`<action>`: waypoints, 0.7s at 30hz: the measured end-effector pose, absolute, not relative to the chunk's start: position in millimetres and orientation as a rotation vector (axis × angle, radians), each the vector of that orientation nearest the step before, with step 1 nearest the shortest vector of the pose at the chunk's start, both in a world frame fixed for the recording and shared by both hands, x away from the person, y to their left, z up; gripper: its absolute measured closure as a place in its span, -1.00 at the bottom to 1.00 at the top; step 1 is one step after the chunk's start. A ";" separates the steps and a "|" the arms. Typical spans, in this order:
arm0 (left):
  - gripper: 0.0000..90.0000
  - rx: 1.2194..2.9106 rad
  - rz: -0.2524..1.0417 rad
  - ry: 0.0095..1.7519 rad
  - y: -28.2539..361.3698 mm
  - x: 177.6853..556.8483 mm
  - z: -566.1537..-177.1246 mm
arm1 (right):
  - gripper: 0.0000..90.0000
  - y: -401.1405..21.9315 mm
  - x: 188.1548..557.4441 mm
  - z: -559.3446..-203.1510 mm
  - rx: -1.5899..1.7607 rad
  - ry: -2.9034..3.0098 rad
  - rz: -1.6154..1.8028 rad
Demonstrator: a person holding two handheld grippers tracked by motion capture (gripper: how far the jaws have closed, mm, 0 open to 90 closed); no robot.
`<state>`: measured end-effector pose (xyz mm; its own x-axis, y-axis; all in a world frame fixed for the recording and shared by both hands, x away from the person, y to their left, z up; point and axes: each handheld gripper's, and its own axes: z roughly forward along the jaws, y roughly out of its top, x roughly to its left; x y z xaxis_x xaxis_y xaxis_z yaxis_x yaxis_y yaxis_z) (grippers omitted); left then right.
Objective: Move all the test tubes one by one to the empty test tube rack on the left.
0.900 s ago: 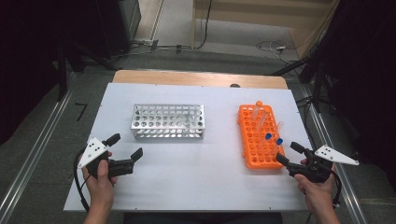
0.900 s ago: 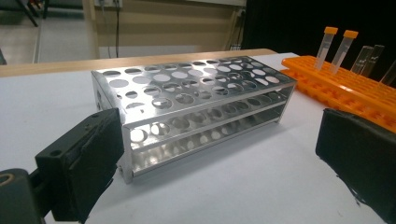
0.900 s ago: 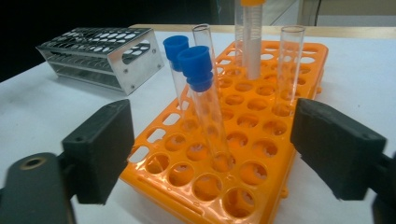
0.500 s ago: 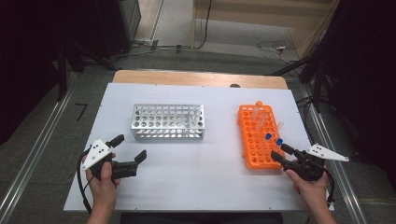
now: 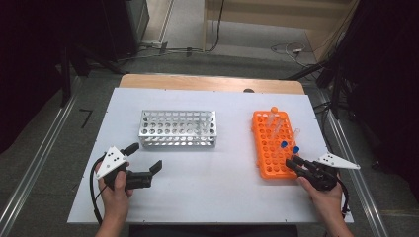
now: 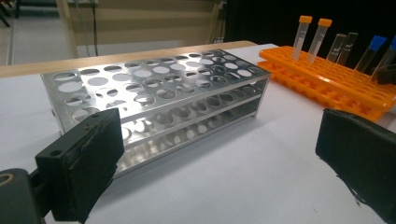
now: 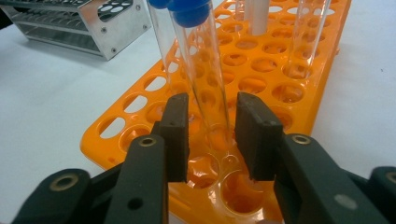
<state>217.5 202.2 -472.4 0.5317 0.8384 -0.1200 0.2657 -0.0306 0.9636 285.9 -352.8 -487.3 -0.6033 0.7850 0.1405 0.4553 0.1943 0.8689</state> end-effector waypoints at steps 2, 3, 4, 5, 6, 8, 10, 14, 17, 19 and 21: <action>-0.97 1.586 0.596 0.962 199.7 217.8 -472.5 | 0.47 -350.0 285.4 -488.0 1.145 2.139 1.355; -0.97 1.587 0.593 0.961 198.4 217.8 -472.5 | 0.49 -348.8 285.2 -488.2 1.136 2.143 1.348; -0.97 1.592 0.591 0.956 196.9 217.9 -472.4 | 0.53 -346.9 284.7 -488.5 1.126 2.138 1.330; -0.97 1.593 0.590 0.954 196.0 218.1 -472.4 | 0.58 -345.9 284.3 -488.6 1.115 2.128 1.308; -0.97 1.595 0.588 0.950 194.8 218.4 -472.4 | 0.60 -345.6 284.2 -488.5 1.116 2.127 1.303; -0.97 1.603 0.586 0.942 192.6 219.0 -472.4 | 0.66 -346.0 284.2 -488.2 1.109 2.118 1.292; -0.97 1.602 0.585 0.938 190.3 219.2 -472.4 | 0.67 -347.7 283.4 -486.9 1.127 2.115 1.291; -0.97 1.617 0.596 0.928 186.8 218.0 -471.9 | 0.67 -349.7 279.4 -478.5 1.101 2.075 1.322; -0.97 1.629 0.605 0.914 183.2 216.5 -471.1 | 0.68 -350.5 275.4 -469.8 1.085 2.040 1.338; -0.97 1.633 0.618 0.912 179.8 215.7 -469.9 | 0.68 -350.5 271.2 -463.3 1.082 2.023 1.346; -0.98 1.629 0.629 0.920 175.8 215.2 -468.3 | 0.68 -349.2 266.9 -457.6 1.065 2.018 1.360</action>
